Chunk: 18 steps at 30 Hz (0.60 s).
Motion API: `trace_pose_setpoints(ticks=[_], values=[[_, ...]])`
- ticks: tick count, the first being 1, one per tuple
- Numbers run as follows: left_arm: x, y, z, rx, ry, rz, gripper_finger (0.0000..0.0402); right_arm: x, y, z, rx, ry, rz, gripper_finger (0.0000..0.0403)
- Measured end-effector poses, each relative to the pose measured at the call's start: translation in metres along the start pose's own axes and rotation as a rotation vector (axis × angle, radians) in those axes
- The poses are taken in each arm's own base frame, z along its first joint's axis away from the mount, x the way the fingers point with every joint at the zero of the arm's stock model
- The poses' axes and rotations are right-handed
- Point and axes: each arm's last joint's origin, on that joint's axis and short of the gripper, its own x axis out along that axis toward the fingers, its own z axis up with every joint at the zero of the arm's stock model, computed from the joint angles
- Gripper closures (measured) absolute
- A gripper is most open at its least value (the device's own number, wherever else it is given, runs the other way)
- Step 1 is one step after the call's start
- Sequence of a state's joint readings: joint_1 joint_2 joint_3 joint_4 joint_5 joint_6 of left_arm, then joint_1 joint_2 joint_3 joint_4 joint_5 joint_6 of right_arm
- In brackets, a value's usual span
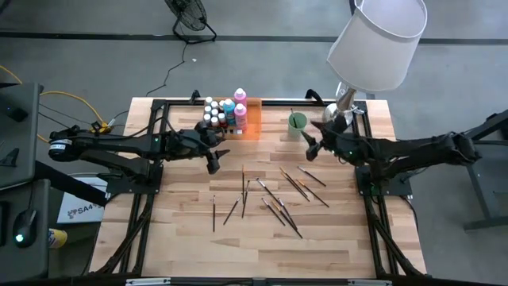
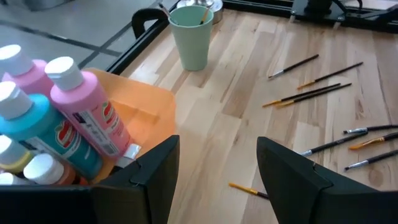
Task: Pick & Place Paint Supplies
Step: Put the silver paint brush into the green cup
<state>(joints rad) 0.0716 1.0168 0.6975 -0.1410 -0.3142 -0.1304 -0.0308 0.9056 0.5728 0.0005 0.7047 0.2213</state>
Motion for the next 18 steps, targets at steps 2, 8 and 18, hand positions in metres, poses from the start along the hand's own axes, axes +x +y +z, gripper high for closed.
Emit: trace_pose_setpoints(ticks=[2,8,18], values=[[0.000,0.000,0.000,-0.009,0.002,0.004,0.0194,-0.007,0.005,-0.003,-0.031,0.003,0.048,0.0164],[0.000,0.001,-0.002,-0.026,0.018,0.010,0.0194,-0.022,0.016,-0.034,-0.078,-0.005,0.263,0.0164],[0.000,0.001,-0.007,-0.092,0.065,0.023,0.0194,-0.039,0.010,-0.061,0.000,-0.205,0.558,0.0164]])
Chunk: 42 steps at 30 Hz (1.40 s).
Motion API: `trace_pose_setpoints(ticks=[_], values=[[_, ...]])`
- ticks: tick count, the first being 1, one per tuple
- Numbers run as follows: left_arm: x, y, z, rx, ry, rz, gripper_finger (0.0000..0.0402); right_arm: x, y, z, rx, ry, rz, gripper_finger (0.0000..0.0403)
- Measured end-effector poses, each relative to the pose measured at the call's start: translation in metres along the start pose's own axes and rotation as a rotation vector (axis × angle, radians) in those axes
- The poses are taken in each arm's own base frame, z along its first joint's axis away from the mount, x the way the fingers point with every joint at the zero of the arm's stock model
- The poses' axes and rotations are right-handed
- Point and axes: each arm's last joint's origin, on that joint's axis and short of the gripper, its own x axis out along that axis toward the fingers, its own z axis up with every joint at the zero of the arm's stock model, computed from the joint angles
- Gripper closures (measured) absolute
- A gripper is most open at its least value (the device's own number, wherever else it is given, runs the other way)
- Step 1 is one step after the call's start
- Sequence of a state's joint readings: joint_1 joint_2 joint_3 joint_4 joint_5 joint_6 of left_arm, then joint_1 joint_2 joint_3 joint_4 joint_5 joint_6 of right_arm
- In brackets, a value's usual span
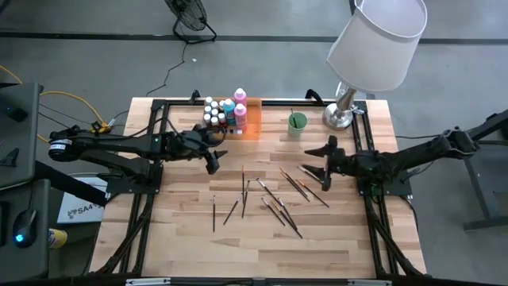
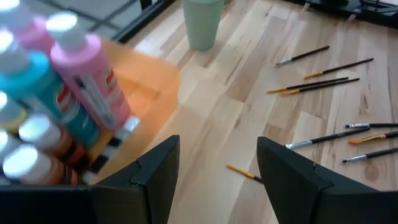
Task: Pick & Place Paint Supplies
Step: Put the silver paint brush into the green cup
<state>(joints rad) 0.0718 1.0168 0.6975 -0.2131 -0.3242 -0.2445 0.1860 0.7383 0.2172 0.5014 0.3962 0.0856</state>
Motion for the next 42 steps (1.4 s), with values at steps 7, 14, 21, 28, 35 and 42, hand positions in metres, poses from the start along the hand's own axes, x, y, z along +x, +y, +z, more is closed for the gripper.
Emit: trace_pose_setpoints(ticks=[7,14,21,28,35,42], values=[[0.000,0.002,-0.007,-0.128,0.076,0.012,0.0194,-0.007,-0.002,0.009,0.015,-0.068,0.019,0.0164],[-0.001,0.001,-0.011,-0.243,0.121,-0.021,0.0194,-0.007,-0.002,0.008,0.041,-0.059,0.020,0.0164],[0.001,-0.001,-0.012,-0.339,0.159,-0.057,0.0194,-0.006,-0.002,0.008,0.038,-0.054,0.019,0.0164],[0.004,-0.009,-0.035,-0.562,0.391,-0.006,0.0194,-0.006,-0.002,0.008,0.038,-0.053,0.019,0.0164],[0.001,-0.037,-0.060,-0.708,0.565,0.064,0.0194,-0.006,-0.002,0.007,0.036,-0.050,0.018,0.0164],[0.008,-0.068,-0.075,-0.800,0.656,0.138,0.0194,-0.006,-0.002,0.007,0.035,-0.048,0.018,0.0164]])
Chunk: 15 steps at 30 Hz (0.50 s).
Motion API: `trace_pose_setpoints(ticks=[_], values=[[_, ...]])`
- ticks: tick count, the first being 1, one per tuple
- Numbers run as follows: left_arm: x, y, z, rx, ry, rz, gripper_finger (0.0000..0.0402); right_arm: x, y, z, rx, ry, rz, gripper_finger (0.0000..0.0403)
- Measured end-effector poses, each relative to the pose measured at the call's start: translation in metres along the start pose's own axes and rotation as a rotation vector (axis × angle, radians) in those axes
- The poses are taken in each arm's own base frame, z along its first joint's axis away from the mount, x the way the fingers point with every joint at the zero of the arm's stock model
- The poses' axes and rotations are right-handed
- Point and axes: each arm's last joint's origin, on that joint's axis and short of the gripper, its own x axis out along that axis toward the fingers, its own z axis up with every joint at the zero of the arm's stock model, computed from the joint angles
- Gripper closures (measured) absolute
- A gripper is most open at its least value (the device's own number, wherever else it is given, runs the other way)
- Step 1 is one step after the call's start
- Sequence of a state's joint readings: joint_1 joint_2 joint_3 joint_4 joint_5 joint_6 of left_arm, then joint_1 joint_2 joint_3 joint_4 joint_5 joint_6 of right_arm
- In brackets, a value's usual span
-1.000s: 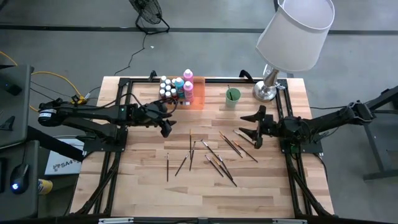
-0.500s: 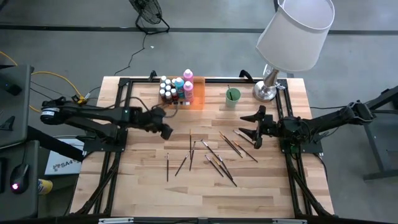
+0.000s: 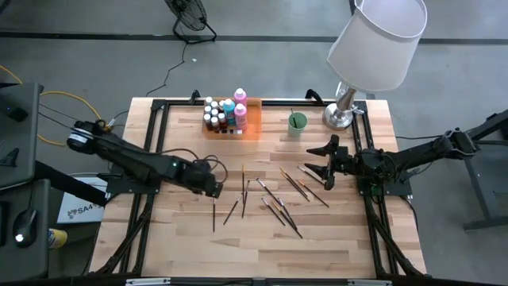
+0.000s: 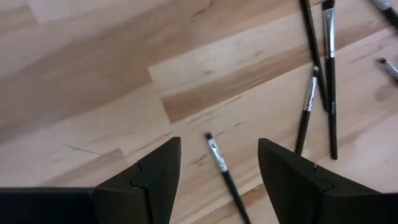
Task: Pick & Place Paint Supplies
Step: Put the silver paint brush into the green cup
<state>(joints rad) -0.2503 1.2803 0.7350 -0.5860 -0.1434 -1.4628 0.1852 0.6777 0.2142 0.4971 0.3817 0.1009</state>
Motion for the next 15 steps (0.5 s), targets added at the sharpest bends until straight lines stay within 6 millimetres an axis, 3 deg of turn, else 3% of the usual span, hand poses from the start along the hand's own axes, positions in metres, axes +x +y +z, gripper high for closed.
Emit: trace_pose_setpoints(ticks=[9,15], values=[[0.026,-0.030,-0.001,-0.057,0.055,0.144,0.0194,0.000,0.000,0.000,-0.002,0.003,0.000,0.0164],[0.035,-0.037,-0.004,-0.117,0.121,0.284,0.0194,0.000,0.000,-0.001,-0.005,0.012,-0.001,0.0164]])
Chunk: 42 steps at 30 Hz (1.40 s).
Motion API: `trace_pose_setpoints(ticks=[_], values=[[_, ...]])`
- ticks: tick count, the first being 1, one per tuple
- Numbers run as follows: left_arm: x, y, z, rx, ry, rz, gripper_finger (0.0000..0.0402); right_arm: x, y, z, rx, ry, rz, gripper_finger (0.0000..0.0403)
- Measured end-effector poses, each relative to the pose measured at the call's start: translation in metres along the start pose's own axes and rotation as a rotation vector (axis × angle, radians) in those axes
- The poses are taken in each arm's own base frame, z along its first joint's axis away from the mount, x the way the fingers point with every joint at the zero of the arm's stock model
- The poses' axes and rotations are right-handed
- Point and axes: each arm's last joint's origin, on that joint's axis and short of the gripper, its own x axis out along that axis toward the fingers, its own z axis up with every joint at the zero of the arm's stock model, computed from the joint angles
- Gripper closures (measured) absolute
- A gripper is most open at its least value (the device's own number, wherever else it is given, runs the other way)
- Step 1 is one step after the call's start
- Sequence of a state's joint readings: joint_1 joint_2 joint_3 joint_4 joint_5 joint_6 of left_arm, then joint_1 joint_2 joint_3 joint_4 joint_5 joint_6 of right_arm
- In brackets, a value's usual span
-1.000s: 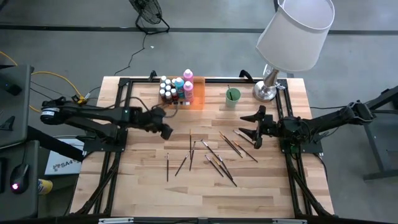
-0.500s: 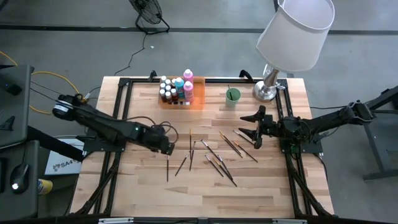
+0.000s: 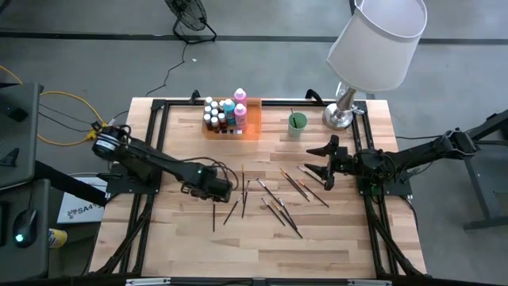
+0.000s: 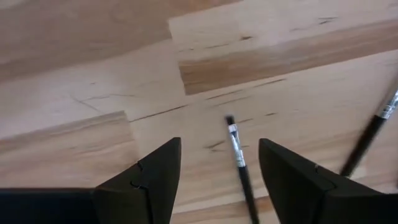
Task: Pick & Place Paint Supplies
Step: Put the silver paint brush into the green cup
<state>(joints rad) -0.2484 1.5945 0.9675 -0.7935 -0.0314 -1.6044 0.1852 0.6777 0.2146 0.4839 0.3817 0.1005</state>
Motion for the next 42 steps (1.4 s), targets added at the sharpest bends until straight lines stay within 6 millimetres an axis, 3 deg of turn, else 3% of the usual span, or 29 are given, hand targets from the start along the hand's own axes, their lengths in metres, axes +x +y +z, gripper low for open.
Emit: trace_pose_setpoints(ticks=[7,17,32,42], values=[[0.015,-0.008,0.003,-0.041,0.023,0.032,0.0194,0.000,0.000,-0.001,-0.005,0.013,-0.001,0.0164],[0.031,-0.011,0.023,-0.080,0.081,0.067,0.0197,0.000,0.000,-0.001,-0.006,0.015,-0.001,0.0164],[0.033,-0.012,0.020,-0.082,0.094,0.068,0.0297,0.000,0.000,-0.001,-0.006,0.015,-0.002,0.0164],[0.034,-0.012,0.014,-0.071,0.101,0.072,0.0319,0.000,0.000,-0.002,-0.006,0.015,-0.001,0.0164]])
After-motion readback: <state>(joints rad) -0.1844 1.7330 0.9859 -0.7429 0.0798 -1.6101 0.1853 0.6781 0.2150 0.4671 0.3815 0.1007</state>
